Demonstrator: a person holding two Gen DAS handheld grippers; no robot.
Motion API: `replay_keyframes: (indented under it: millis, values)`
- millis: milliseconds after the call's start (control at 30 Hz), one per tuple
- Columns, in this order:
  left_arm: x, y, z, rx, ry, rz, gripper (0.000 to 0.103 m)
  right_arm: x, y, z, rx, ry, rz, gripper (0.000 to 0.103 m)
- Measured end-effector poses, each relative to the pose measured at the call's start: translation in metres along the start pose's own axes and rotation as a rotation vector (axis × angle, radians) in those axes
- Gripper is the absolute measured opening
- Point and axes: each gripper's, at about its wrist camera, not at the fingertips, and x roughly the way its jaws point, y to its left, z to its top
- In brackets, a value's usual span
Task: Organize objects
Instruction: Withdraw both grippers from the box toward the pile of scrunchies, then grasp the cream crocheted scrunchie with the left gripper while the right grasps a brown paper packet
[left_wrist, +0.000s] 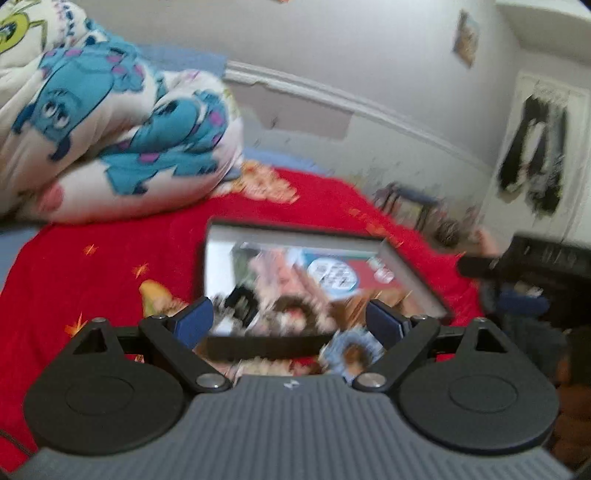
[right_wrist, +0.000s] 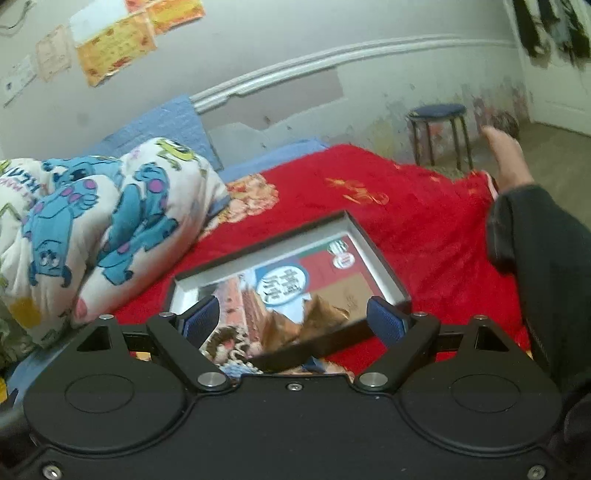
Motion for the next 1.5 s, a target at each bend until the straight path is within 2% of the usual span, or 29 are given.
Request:
replay_keyframes:
  millis: [100, 267, 500, 633, 833, 933, 1000, 1100, 1200, 1367, 1500]
  values:
    - [0.008, -0.006, -0.007, 0.022, 0.021, 0.023, 0.094, 0.003, -0.005, -0.007, 0.027, 0.013, 0.027, 0.087]
    - [0.020, -0.015, -0.025, 0.073, 0.059, 0.063, 0.094, 0.013, 0.001, -0.018, -0.011, 0.019, 0.060, 0.087]
    - [0.023, -0.029, -0.042, 0.141, 0.082, 0.120, 0.094, 0.030, -0.014, -0.036, -0.008, 0.055, 0.068, 0.087]
    - [0.028, -0.036, -0.047, 0.197, 0.077, 0.232, 0.094, 0.037, -0.027, -0.043, 0.014, 0.064, 0.058, 0.086]
    - [0.040, -0.024, -0.050, 0.149, 0.155, 0.293, 0.094, 0.043, -0.040, -0.048, 0.036, 0.069, 0.040, 0.085]
    - [0.044, -0.020, -0.051, 0.128, 0.172, 0.287, 0.094, 0.044, -0.046, -0.050, 0.051, 0.067, 0.049, 0.085]
    - [0.044, -0.019, -0.053, 0.125, 0.176, 0.251, 0.093, 0.046, -0.048, -0.051, 0.055, 0.069, 0.050, 0.085]
    - [0.049, -0.020, -0.057, 0.125, 0.214, 0.208, 0.087, 0.048, -0.053, -0.054, 0.065, 0.078, 0.053, 0.085]
    - [0.052, -0.025, -0.060, 0.156, 0.219, 0.220, 0.083, 0.051, -0.057, -0.057, 0.081, 0.086, 0.067, 0.085]
    - [0.050, -0.029, -0.061, 0.163, 0.217, 0.199, 0.079, 0.051, -0.060, -0.057, 0.085, 0.084, 0.084, 0.083]
    - [0.049, -0.026, -0.060, 0.140, 0.209, 0.187, 0.079, 0.056, -0.058, -0.058, 0.069, 0.108, 0.074, 0.076]
